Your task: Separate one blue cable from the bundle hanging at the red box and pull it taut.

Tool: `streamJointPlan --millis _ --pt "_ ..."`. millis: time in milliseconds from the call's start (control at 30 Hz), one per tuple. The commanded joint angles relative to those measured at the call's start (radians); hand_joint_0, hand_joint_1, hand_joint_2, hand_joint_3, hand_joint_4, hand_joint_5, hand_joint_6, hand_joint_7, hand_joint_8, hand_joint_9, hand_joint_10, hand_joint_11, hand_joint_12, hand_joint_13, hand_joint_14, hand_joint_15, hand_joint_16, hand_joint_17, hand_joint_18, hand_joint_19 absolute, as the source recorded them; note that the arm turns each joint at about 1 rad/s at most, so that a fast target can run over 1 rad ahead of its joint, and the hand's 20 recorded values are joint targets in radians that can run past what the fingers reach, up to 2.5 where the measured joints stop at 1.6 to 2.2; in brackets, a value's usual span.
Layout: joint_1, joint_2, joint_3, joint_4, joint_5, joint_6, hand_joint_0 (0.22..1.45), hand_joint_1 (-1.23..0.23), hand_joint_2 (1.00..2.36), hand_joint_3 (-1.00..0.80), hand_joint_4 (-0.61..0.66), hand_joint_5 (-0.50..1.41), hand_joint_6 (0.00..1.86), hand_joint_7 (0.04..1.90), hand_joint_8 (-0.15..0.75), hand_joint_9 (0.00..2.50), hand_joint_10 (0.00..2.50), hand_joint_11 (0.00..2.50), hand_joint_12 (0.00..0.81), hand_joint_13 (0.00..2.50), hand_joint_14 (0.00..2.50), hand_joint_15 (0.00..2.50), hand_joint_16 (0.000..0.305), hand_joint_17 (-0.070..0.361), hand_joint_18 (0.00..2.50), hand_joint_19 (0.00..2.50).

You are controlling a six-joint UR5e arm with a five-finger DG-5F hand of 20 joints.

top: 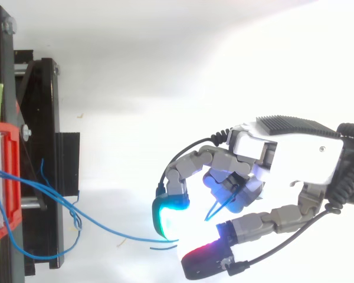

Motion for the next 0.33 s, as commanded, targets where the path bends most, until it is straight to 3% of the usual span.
streamJointPlan --millis 0,300 --pt "0.0 0.0 0.0 0.0 0.0 0.0 0.64 -0.73 1.01 0.05 -0.05 -0.16 0.92 1.34 0.368 1.03 2.5 1.64 0.424 1.0 2.5 1.5 0.053 0.119 1.53 1.42" --pt "0.0 0.0 0.0 0.0 0.0 0.0 0.64 -0.73 1.01 0.05 -0.05 -0.16 0.92 1.34 0.37 1.03 2.5 1.62 0.423 1.0 2.5 1.5 0.052 0.117 1.53 1.43"
